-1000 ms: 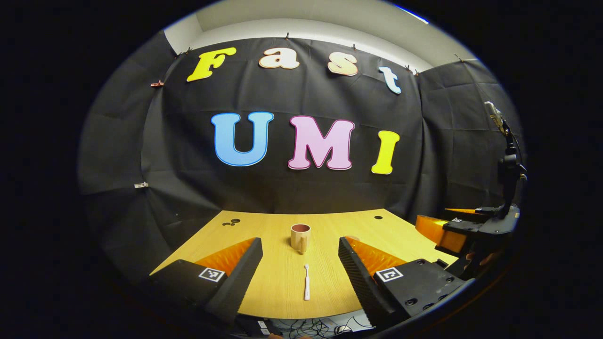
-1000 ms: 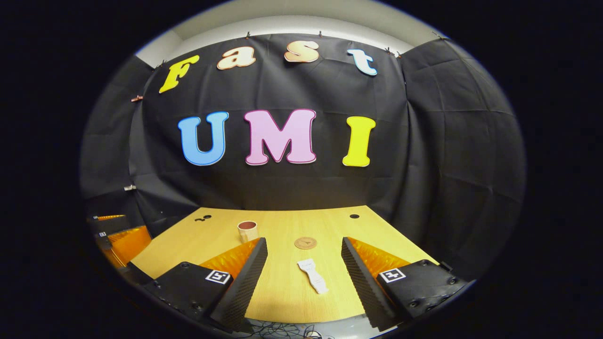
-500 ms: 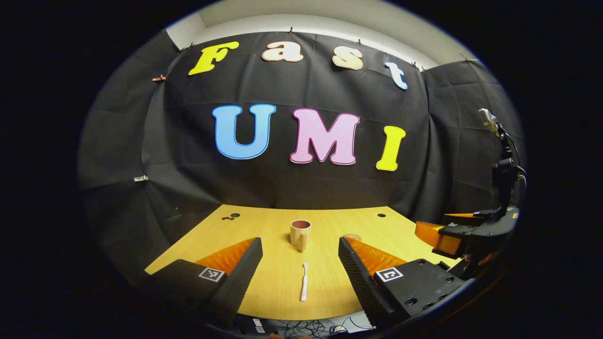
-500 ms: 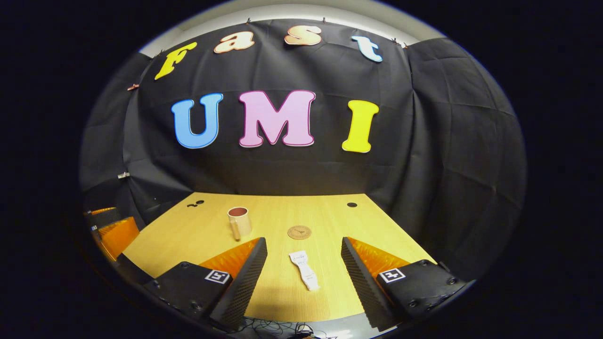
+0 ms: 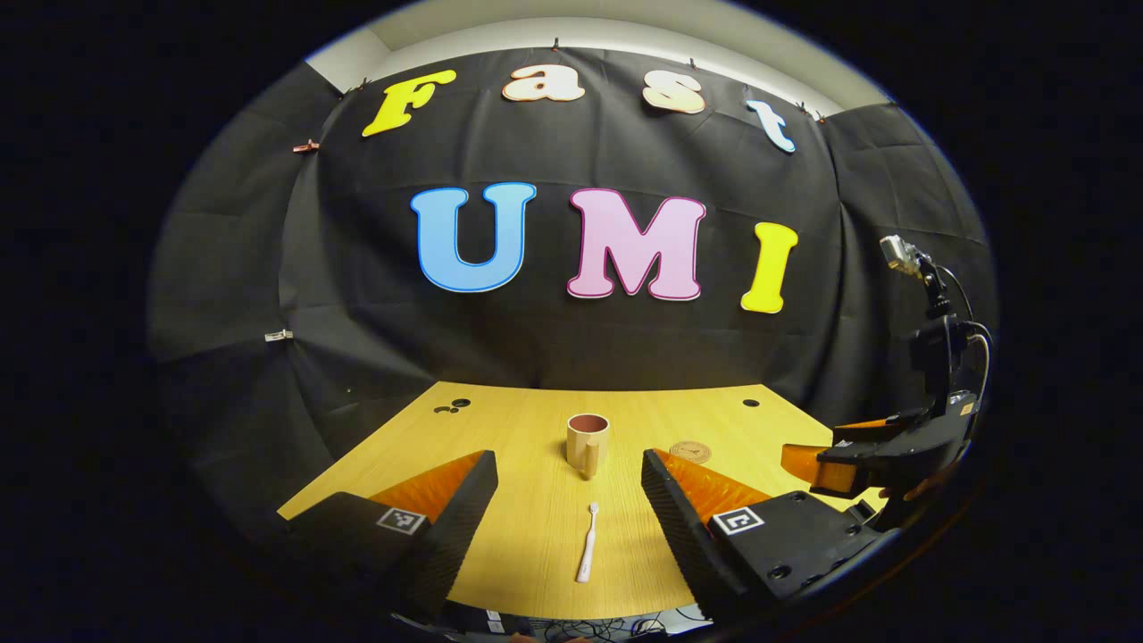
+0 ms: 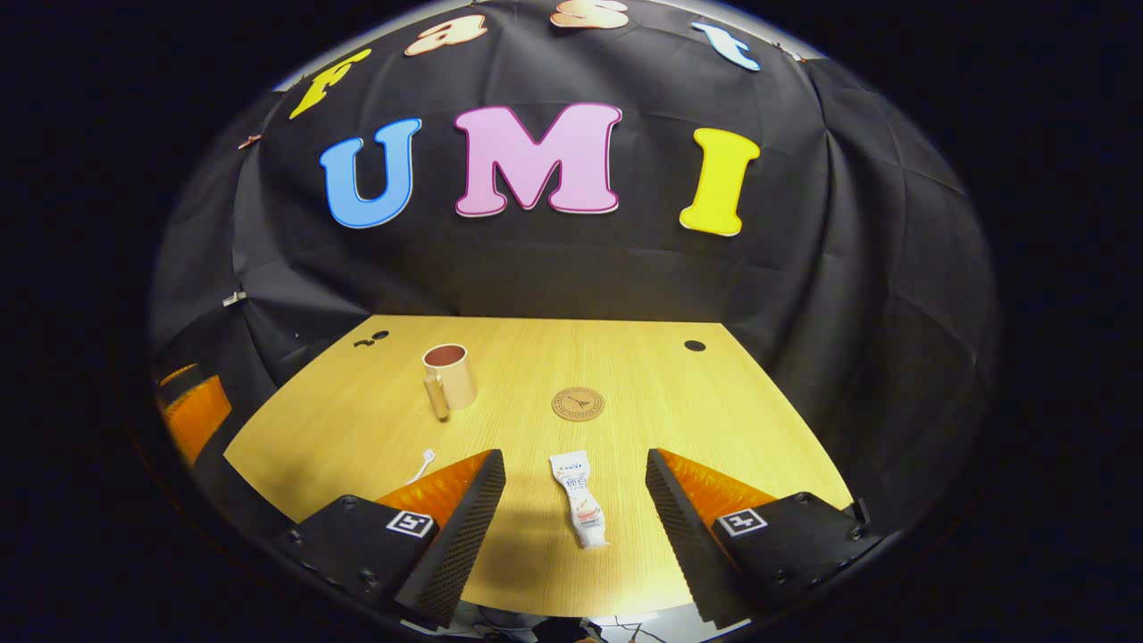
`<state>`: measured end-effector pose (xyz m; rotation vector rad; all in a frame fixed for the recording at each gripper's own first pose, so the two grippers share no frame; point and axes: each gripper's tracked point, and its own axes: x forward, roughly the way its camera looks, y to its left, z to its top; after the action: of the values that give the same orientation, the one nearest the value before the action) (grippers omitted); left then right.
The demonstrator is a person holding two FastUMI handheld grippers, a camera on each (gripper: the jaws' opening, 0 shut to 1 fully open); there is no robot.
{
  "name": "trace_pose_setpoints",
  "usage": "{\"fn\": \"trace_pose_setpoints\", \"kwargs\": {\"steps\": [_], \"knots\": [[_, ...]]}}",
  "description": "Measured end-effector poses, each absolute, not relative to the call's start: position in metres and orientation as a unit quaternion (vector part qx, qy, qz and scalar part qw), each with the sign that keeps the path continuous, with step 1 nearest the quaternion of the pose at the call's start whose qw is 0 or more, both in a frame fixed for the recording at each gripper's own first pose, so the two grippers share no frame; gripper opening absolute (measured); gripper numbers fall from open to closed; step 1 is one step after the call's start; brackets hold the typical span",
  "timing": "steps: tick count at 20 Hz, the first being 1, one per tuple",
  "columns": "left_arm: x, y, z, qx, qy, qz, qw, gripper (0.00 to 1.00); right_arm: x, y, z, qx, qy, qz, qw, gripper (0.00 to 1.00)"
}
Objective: Put the toothbrush and toothpaste on the desktop into the cup, then pick up the cup and place it on the coaster on the desktop.
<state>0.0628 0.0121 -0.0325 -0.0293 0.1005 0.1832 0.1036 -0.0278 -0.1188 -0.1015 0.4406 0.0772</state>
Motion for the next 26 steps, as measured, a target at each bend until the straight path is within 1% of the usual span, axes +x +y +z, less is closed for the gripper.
{"fn": "trace_pose_setpoints", "kwargs": {"steps": [4,7,14,19,24,26], "knots": [[0.08,0.01,-0.033,0.001,0.058,0.109,0.992,1.0,0.129,-0.03,-0.166,-0.07,0.266,0.067,0.959,0.98],[0.094,0.0,-0.034,-0.002,0.07,0.112,0.991,1.0,0.145,-0.031,-0.203,-0.056,0.318,0.077,0.943,0.97],[0.115,-0.011,-0.047,0.015,0.105,0.132,0.985,1.0,0.166,-0.05,-0.273,-0.078,0.415,0.079,0.903,0.98],[0.121,-0.009,-0.049,0.009,0.116,0.16,0.98,0.99,0.176,-0.056,-0.306,-0.083,0.47,0.078,0.875,0.98],[0.12,-0.007,-0.06,0.001,0.137,0.184,0.973,0.99,0.179,-0.051,-0.324,-0.095,0.5,0.098,0.855,0.98],[0.12,-0.007,-0.062,-0.001,0.14,0.19,0.972,0.99,0.18,-0.05,-0.325,-0.094,0.504,0.099,0.853,0.98]]}}
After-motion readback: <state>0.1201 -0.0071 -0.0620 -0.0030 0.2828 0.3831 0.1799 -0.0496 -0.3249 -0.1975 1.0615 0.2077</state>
